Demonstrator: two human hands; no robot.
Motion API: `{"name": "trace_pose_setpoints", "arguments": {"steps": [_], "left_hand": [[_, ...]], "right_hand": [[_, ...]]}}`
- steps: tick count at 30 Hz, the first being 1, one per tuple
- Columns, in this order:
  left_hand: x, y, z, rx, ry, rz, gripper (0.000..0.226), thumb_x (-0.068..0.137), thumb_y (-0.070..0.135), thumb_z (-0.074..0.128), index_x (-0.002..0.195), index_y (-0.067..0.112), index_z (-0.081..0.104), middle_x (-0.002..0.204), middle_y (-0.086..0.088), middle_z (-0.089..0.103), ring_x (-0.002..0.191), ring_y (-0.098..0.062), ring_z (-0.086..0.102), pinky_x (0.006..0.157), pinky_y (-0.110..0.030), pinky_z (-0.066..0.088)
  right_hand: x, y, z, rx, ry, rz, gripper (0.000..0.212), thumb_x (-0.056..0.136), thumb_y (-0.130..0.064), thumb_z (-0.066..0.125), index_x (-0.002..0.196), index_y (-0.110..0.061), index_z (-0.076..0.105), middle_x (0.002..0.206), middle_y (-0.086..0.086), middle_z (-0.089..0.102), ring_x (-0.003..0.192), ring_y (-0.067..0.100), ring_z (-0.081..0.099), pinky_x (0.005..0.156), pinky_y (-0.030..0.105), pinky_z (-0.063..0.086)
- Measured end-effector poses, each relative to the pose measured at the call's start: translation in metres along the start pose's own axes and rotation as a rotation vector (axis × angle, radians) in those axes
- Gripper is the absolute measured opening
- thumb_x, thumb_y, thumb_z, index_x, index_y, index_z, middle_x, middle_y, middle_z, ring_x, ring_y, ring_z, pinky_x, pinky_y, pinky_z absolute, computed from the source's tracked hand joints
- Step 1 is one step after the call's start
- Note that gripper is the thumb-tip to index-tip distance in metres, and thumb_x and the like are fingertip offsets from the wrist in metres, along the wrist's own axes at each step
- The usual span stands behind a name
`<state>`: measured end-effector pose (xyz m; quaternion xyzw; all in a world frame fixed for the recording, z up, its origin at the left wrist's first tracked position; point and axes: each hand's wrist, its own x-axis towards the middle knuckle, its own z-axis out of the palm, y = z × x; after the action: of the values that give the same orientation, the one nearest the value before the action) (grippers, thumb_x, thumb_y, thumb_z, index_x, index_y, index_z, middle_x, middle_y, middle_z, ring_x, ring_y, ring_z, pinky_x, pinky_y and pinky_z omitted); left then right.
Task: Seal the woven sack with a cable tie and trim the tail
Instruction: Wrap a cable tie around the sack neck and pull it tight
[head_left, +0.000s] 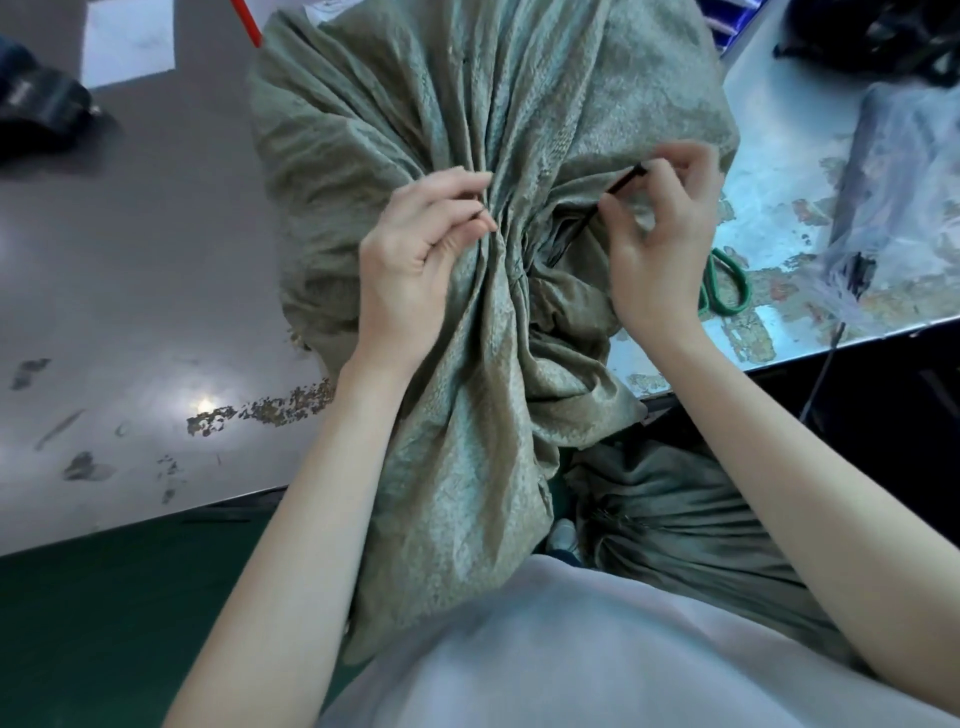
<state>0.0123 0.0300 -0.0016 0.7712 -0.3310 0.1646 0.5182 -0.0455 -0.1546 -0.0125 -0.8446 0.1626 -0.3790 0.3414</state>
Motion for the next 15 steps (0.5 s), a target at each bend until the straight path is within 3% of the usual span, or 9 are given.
{"name": "trace_pose_setpoints", "arguments": {"steps": [3, 7, 9, 15], "left_hand": [[0.001, -0.004, 0.010, 0.027, -0.055, -0.042, 0.021, 0.094, 0.014, 0.055, 0.091, 0.001, 0.070, 0.094, -0.004, 0.074, 0.096, -0.003, 0.065, 0.097, -0.045, 0.047], [0.004, -0.003, 0.015, -0.082, -0.011, -0.164, 0.022, 0.097, 0.009, 0.049, 0.087, -0.002, 0.065, 0.076, -0.005, 0.069, 0.077, -0.017, 0.069, 0.080, -0.034, 0.055], [0.006, -0.003, 0.017, -0.086, 0.006, -0.198, 0.022, 0.097, 0.009, 0.048, 0.087, -0.001, 0.064, 0.067, -0.004, 0.066, 0.068, -0.017, 0.069, 0.075, -0.026, 0.052], [0.012, -0.017, 0.020, -0.052, -0.015, -0.291, 0.020, 0.099, 0.022, 0.047, 0.086, 0.017, 0.062, 0.054, 0.001, 0.054, 0.047, -0.013, 0.055, 0.058, -0.024, 0.043]], "right_hand": [[0.003, -0.003, 0.005, -0.056, -0.038, -0.140, 0.012, 0.084, -0.009, 0.057, 0.091, 0.002, 0.058, 0.122, 0.009, 0.057, 0.113, 0.029, 0.050, 0.092, 0.036, 0.036], [0.011, -0.009, 0.013, 0.096, -0.150, -0.167, 0.029, 0.090, -0.005, 0.050, 0.118, 0.002, 0.056, 0.117, 0.007, 0.059, 0.107, 0.027, 0.057, 0.091, 0.045, 0.046], [0.015, -0.011, 0.017, 0.108, -0.166, -0.184, 0.028, 0.092, -0.005, 0.049, 0.117, 0.001, 0.057, 0.110, 0.006, 0.061, 0.102, 0.027, 0.058, 0.089, 0.040, 0.045], [0.039, -0.011, 0.032, 0.026, -0.194, -0.240, 0.016, 0.090, -0.007, 0.050, 0.092, 0.007, 0.056, 0.090, 0.018, 0.063, 0.084, 0.034, 0.055, 0.071, 0.035, 0.035]]}}
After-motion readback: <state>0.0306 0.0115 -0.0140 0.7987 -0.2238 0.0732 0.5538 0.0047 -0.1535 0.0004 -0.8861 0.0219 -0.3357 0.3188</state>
